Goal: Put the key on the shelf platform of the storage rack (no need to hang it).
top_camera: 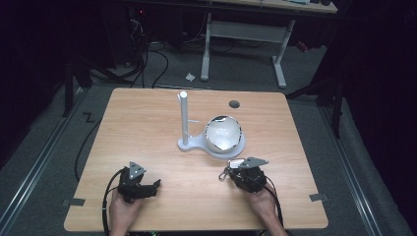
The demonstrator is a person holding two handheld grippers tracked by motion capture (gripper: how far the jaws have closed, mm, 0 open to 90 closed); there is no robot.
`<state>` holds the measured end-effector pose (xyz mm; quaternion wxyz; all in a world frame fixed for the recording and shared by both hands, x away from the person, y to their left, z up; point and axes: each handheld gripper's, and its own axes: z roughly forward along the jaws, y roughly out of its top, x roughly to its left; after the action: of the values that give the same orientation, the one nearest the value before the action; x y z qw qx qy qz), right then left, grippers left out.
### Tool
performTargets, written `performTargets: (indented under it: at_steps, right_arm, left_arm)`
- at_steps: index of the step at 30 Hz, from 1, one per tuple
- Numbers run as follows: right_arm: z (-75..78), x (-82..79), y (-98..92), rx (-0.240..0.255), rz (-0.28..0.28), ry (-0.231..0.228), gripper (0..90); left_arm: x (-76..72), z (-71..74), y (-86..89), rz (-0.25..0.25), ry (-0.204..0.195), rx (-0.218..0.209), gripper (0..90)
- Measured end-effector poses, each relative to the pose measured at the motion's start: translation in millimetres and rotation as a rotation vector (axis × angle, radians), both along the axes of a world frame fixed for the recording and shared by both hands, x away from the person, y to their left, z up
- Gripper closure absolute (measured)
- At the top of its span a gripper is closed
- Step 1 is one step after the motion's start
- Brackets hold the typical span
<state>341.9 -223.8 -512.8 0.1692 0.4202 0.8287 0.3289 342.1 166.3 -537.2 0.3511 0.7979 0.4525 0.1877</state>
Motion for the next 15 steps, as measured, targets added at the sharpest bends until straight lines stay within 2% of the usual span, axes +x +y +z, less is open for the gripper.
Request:
performTargets:
  at_steps: [7, 15]
  right_arm:
    - [9.2, -4.4, -9.4, 0.044, 0.01, -0.004, 74.2]
    - [28.7, -10.4, -17.1, 0.057, 0.006, -0.073, 74.3]
  left_arm:
    - [0.0, 0.0, 0.0, 0.0, 0.0, 0.0, 15.0]
    - [0.0, 0.0, 0.0, -0.001, 0.0, 0.0, 15.0]
